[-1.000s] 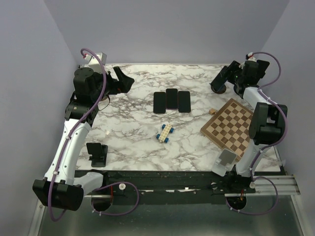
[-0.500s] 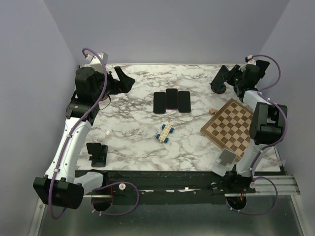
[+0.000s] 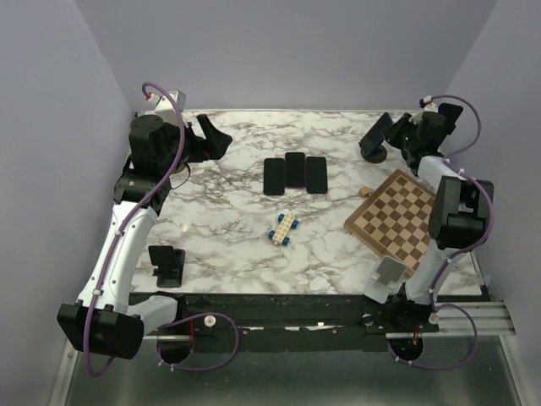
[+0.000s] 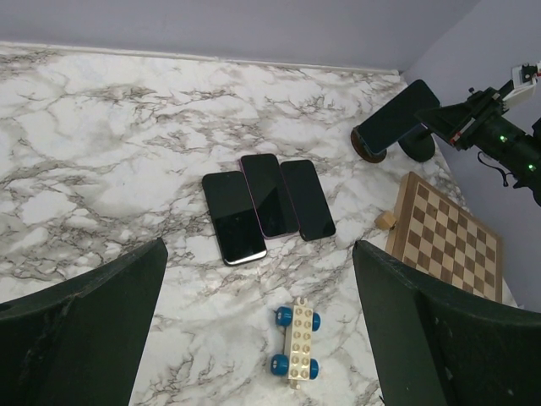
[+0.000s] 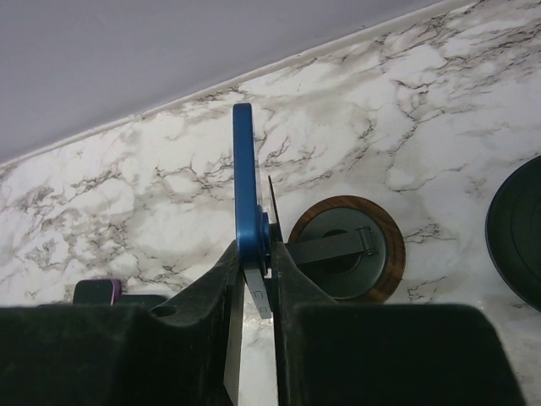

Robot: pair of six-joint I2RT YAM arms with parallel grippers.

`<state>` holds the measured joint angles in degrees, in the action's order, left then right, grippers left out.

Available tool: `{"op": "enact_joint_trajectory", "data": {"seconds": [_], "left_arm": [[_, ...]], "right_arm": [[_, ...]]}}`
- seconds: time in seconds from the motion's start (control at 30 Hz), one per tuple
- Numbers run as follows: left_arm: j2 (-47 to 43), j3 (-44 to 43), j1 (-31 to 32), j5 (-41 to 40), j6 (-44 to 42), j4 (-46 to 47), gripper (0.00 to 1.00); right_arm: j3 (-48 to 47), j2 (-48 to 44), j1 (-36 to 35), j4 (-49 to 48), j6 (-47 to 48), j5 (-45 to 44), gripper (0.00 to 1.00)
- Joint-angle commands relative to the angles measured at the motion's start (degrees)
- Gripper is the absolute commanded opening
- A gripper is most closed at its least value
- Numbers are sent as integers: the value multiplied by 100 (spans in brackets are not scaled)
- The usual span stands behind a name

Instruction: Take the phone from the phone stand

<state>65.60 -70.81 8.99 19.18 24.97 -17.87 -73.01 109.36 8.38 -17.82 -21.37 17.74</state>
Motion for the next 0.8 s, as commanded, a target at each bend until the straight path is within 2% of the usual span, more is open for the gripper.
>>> {"op": "enact_joint_trajectory", "data": {"seconds": [0.0,0.37,0.6,0.63,0.77], "left_arm": [[2,-113,-29,165,41,90,99],[8,-116,-29,218,78,115,99],[5,-108,-28,226,60,117,99],[17,-103,-29,225,52,117,99],[28,-117,-29,218,52,100,99]], "right_arm": [[-310,-466,39,-107,-131,280,13],[-331,-1251,-69,186,-384,111,1],[-656,-1316,-358,1349,-467,214,1],[-772,-1321,-538,1931,-440,208,1],[-986,-1276,-674,2858,-371,192,1]]}}
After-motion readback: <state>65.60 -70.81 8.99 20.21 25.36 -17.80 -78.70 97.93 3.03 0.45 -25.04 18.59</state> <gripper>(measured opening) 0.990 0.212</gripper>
